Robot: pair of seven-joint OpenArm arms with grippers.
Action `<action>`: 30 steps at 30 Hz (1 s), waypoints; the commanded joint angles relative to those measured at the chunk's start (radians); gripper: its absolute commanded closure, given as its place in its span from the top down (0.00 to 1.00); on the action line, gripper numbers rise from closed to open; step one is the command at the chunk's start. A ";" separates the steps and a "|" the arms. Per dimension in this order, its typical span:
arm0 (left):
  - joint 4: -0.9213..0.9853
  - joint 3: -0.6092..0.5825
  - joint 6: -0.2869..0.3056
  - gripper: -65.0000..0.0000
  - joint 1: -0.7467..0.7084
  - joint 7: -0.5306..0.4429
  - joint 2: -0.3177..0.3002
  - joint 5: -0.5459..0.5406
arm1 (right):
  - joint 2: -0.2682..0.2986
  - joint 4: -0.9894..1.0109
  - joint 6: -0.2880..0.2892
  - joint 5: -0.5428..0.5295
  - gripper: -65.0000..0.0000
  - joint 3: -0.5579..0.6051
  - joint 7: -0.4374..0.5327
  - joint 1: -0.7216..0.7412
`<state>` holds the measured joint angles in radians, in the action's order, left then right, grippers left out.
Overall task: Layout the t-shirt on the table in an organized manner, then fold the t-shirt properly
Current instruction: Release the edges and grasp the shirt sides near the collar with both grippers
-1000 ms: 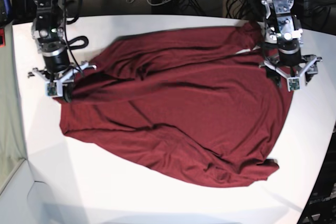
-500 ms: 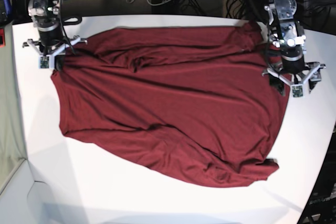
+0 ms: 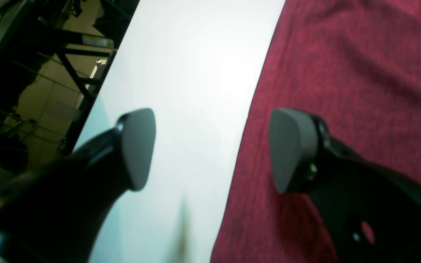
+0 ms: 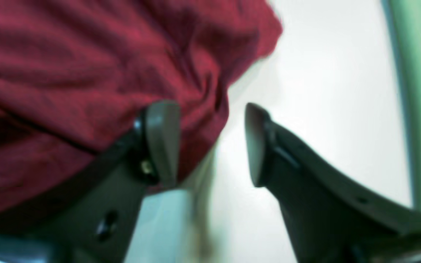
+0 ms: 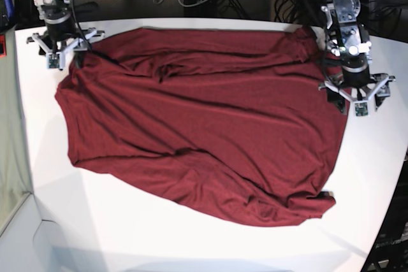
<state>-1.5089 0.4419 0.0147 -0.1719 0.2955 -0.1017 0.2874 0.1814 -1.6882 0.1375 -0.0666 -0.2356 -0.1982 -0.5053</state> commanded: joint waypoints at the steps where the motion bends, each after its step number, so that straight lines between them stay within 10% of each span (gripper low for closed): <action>1: -0.017 0.004 -0.011 0.72 0.008 -0.023 -0.010 0.005 | 0.008 -0.040 0.000 -0.005 0.50 -0.006 0.029 -0.002; 17: 0.024 -0.082 -0.009 0.72 0.220 -0.023 -0.005 0.003 | 0.037 0.239 0.001 0.003 0.51 0.034 0.027 0.523; 30: 0.549 -0.180 -0.011 0.72 0.553 -0.031 0.000 0.003 | 0.057 0.848 0.001 0.003 0.44 0.115 0.035 0.905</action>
<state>-0.9459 0.2600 0.0116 0.3519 0.2874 -0.0952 0.2882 0.2249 -0.8280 0.1375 -0.0608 -0.1169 -0.1738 0.3721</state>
